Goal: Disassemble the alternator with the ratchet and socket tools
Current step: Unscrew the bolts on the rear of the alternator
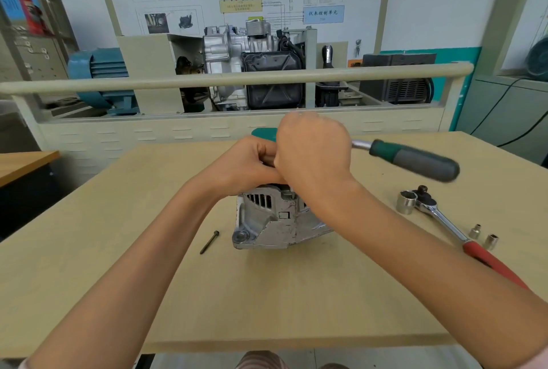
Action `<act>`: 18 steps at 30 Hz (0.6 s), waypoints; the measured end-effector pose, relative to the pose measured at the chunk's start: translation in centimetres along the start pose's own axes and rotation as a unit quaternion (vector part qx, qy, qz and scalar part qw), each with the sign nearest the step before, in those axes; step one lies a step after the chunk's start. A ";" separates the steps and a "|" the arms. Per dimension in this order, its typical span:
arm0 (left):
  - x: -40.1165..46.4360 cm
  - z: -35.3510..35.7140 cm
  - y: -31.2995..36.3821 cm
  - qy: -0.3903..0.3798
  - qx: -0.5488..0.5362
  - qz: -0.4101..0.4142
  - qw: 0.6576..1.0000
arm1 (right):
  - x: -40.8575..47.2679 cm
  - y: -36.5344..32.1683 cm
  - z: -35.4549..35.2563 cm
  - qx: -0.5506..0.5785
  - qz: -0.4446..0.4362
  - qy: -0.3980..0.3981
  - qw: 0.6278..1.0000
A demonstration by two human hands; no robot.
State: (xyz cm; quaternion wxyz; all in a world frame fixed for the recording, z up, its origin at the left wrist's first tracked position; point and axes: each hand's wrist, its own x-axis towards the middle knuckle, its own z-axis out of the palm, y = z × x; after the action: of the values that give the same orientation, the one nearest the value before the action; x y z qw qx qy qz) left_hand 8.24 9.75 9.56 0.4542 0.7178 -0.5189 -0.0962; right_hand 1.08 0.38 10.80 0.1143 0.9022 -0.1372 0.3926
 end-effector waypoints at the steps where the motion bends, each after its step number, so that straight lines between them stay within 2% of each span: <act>1: 0.0 0.0 -0.1 0.001 0.001 0.002 1.000 | 0.0 -0.2 -0.1 -0.009 0.007 -0.005 1.000; 3: -0.2 -0.2 -0.1 -0.006 -0.001 0.001 1.000 | 0.1 0.0 -0.2 0.019 -0.008 0.007 1.000; 6: -0.3 -0.6 0.1 -0.021 -0.009 -0.001 1.000 | 0.3 1.2 0.2 0.142 -0.080 0.026 0.986; 9: -0.3 -0.5 0.5 -0.058 -0.008 0.004 0.998 | 0.6 1.9 0.4 0.365 -0.141 -0.012 0.920; 11: -0.3 -0.6 0.3 -0.056 -0.008 -0.002 0.998 | 0.7 1.9 0.1 0.417 -0.144 -0.022 0.897; 13: -0.2 -0.7 0.0 -0.026 -0.002 -0.011 1.000 | 0.5 1.5 0.1 0.376 -0.153 -0.005 0.914; 14: -0.1 -0.7 -0.2 -0.006 0.009 -0.015 1.000 | 0.4 1.2 0.1 0.300 -0.148 0.008 0.942; 16: 0.2 -0.4 -0.5 0.025 0.036 -0.019 0.999 | 0.2 0.2 0.1 0.091 -0.080 0.018 0.992; 18: 0.2 -0.1 -0.6 0.028 0.048 -0.018 0.998 | -0.1 -0.7 0.1 -0.011 -0.020 0.012 1.000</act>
State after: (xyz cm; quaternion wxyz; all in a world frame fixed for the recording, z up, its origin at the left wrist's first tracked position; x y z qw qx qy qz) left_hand 8.79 9.65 9.28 0.4317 0.7501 -0.4974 -0.0595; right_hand 1.32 0.98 10.63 0.1334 0.8989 -0.1217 0.3993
